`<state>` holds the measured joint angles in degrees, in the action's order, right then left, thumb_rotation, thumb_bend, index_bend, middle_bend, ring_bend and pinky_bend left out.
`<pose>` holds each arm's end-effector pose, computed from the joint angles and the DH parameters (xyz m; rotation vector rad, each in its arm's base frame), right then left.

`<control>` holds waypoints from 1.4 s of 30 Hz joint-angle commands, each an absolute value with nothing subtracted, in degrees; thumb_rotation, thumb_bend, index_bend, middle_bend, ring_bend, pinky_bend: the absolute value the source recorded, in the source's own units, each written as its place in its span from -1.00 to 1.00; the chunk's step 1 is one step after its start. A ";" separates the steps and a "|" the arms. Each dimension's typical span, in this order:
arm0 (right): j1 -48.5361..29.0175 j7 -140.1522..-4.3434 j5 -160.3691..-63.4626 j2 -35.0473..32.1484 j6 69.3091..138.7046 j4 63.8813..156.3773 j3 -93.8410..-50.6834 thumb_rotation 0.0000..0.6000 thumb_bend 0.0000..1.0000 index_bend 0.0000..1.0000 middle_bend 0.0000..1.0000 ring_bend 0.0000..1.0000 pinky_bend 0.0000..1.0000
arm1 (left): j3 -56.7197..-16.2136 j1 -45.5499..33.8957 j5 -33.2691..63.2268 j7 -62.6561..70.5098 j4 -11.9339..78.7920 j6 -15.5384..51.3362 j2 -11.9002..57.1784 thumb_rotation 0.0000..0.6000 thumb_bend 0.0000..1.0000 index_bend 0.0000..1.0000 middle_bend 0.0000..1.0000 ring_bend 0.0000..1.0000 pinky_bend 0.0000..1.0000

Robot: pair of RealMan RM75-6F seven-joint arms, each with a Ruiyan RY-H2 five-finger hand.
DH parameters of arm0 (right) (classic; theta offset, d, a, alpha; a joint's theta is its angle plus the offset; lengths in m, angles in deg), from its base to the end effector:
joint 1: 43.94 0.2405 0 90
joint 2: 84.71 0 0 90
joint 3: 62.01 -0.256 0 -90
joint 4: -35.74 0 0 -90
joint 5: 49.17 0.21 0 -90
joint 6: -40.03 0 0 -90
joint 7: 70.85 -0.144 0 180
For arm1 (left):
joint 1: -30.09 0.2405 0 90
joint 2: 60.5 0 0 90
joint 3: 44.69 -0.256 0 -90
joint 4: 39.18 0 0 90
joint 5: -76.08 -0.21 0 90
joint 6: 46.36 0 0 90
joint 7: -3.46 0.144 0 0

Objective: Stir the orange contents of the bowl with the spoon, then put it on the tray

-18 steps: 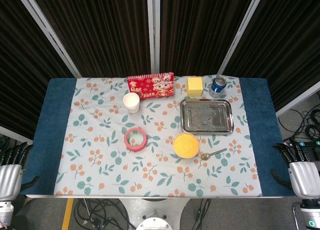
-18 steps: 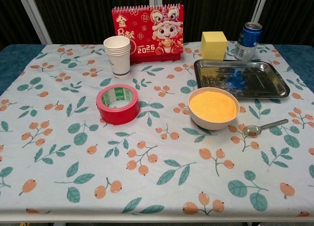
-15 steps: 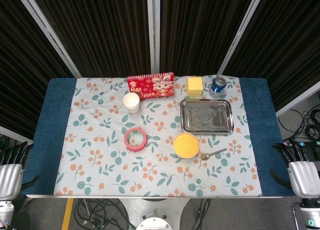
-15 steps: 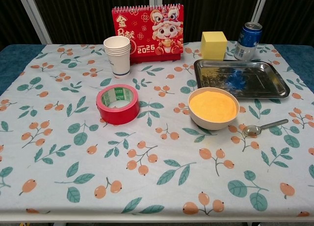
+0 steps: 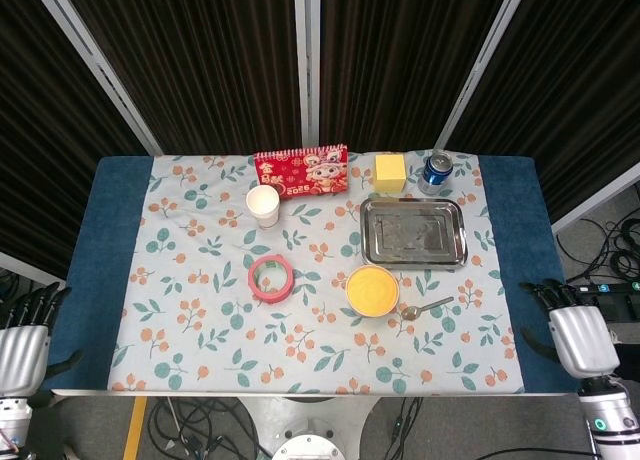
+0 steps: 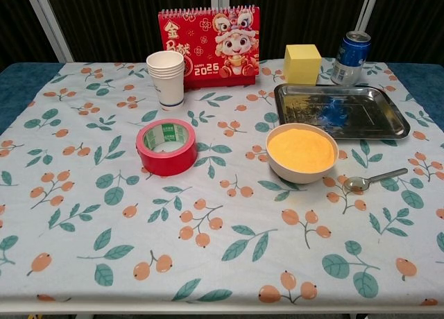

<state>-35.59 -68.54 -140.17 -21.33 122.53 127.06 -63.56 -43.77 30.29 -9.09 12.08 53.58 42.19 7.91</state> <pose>-0.2976 -0.1942 0.1508 1.5529 -0.8169 0.8972 -0.3181 0.1458 0.1386 -1.3364 -0.8945 -0.7912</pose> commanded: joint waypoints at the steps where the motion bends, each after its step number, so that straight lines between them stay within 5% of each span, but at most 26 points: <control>1: -30.40 -65.34 -139.47 -19.36 114.90 126.27 -64.86 1.00 -0.58 -0.41 0.41 0.40 0.64 | -43.73 30.29 -8.81 11.75 53.47 41.99 7.93 1.00 -0.72 -0.63 -0.64 -0.76 -0.75; 6: -23.51 -63.05 -135.93 -14.50 101.53 121.99 -65.03 1.00 -0.58 -0.28 0.72 0.73 0.95 | -43.64 29.96 -7.86 11.57 53.25 40.73 7.99 1.00 -0.72 -0.63 -0.64 -0.76 -0.75; 14: -17.70 -61.96 -132.19 -5.36 90.67 114.00 -64.39 1.00 -0.52 -0.16 0.81 0.81 1.00 | -43.34 29.31 -6.53 11.20 52.83 38.97 7.99 1.00 -0.72 -0.63 -0.64 -0.76 -0.75; 28: -14.46 -60.55 -130.33 0.54 89.10 109.12 -64.79 1.00 -0.40 -0.13 0.81 0.81 1.00 | -42.72 28.03 -5.80 8.96 50.68 37.08 8.70 1.00 -0.72 -0.63 -0.64 -0.76 -0.75; 42: -13.52 -59.07 -129.01 2.59 90.16 107.33 -64.70 1.00 -0.33 0.29 0.81 0.81 1.00 | -42.86 27.72 -5.62 6.96 49.18 36.40 9.23 1.00 -0.72 -0.63 -0.64 -0.76 -0.75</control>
<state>-13.58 -59.12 -129.03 2.64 90.20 107.26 -64.72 -42.85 27.73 -5.62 6.96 49.18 36.40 9.23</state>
